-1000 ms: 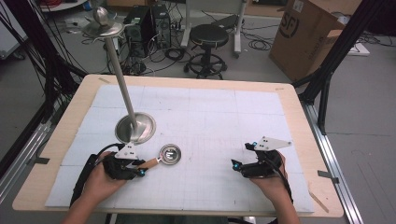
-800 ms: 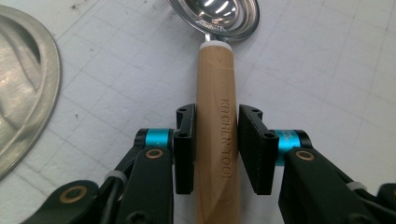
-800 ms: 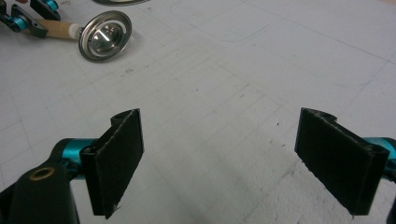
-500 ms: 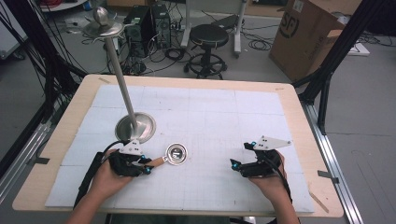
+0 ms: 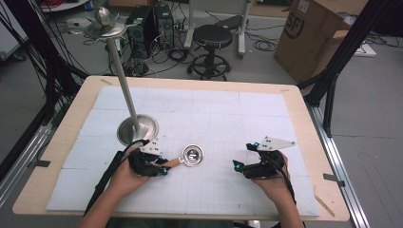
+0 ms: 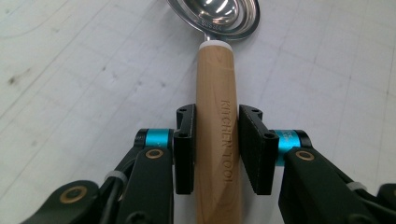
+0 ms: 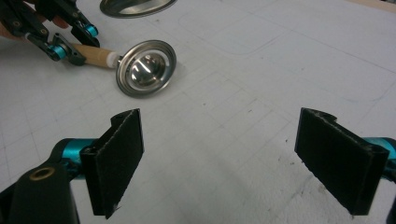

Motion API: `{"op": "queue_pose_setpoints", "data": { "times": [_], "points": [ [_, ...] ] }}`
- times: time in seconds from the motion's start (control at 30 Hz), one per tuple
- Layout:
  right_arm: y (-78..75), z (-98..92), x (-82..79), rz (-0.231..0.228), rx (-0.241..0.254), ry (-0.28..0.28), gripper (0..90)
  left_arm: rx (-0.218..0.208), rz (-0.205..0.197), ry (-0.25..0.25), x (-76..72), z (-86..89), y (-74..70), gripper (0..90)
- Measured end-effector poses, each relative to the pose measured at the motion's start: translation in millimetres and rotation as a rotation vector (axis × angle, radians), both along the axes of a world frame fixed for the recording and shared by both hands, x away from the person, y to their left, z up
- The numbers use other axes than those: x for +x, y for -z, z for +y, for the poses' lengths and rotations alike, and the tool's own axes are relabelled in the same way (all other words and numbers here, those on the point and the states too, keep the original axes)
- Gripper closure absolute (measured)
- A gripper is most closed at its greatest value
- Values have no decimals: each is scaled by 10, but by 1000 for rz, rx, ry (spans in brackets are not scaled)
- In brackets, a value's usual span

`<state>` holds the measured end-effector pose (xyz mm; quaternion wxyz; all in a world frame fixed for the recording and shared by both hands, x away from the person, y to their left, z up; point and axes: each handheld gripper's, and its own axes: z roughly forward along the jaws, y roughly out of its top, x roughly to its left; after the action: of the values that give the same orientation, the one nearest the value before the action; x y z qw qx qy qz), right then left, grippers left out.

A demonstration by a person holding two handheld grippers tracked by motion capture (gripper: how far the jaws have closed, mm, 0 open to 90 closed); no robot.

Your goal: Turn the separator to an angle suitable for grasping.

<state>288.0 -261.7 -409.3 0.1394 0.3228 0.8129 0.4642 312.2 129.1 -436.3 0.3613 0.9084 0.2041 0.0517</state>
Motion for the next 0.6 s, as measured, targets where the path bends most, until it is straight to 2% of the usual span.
{"op": "queue_pose_setpoints", "data": {
  "times": [0.1, 0.3, 0.47, 0.57, 0.6],
  "points": [
    [-3, 5, 21, -5, 6, -3, 143, 22, 3, 16, 42, -116, -16, 684],
    [3, 35, 54, 1, 12, -14, 144, 38, 14, 51, 146, -393, -31, 684],
    [3, 17, 63, -3, 18, -9, 144, 36, 21, 64, 193, -559, -32, 684],
    [0, 9, 62, -4, 19, -8, 144, 27, 30, 93, 234, -719, -31, 684],
    [0, 10, 59, -3, 19, -8, 144, 27, 30, 93, 234, -719, -31, 685]
  ]
}}
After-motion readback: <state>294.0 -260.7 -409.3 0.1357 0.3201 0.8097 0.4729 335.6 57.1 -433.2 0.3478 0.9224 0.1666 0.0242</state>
